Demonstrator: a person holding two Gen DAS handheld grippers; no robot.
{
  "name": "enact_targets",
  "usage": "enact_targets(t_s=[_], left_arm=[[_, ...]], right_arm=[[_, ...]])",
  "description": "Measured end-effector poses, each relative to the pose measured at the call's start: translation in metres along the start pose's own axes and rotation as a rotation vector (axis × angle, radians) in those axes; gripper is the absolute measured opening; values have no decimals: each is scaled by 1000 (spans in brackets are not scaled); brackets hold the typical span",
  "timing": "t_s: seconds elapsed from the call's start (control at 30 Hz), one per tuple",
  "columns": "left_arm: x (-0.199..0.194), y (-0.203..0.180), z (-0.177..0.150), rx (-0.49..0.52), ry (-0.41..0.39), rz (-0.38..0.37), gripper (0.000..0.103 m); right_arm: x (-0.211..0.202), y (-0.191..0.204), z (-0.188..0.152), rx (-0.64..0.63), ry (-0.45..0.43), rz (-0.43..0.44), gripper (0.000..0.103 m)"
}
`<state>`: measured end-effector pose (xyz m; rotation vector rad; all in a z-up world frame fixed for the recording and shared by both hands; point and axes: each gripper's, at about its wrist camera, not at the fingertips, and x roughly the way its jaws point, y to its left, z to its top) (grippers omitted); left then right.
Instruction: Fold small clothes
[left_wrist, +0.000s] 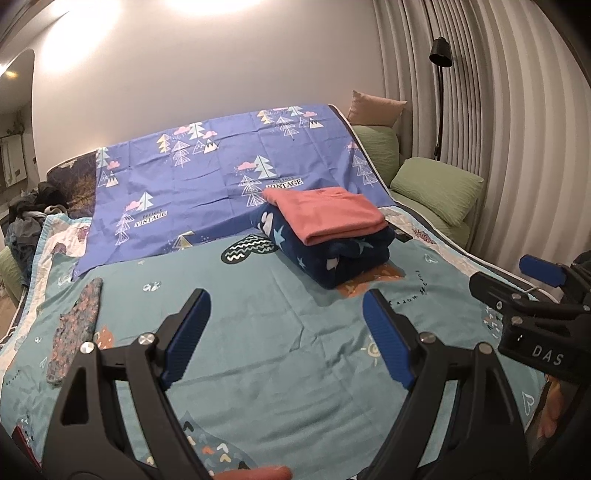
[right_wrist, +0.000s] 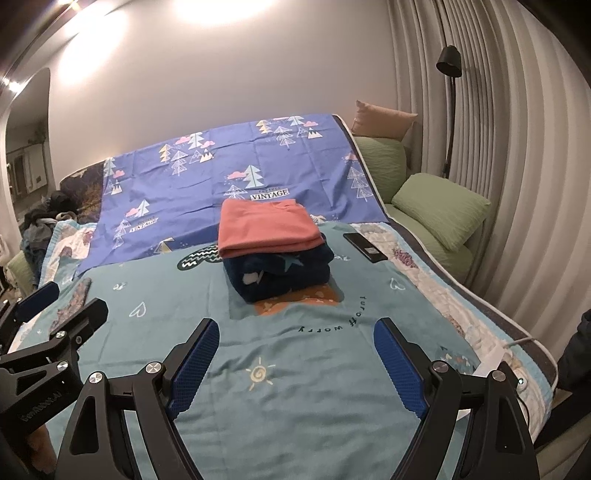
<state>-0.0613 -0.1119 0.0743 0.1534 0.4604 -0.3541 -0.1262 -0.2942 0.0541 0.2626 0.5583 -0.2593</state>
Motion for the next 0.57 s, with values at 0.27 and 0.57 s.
enact_targets(t_s=[0.27, 0.57], left_arm=[[2, 7, -4, -30, 7, 11, 84], [4, 8, -5, -33, 11, 17, 84]], right_arm=[[0, 2, -3, -6, 5, -1, 88], [3, 5, -4, -15, 10, -1, 88]])
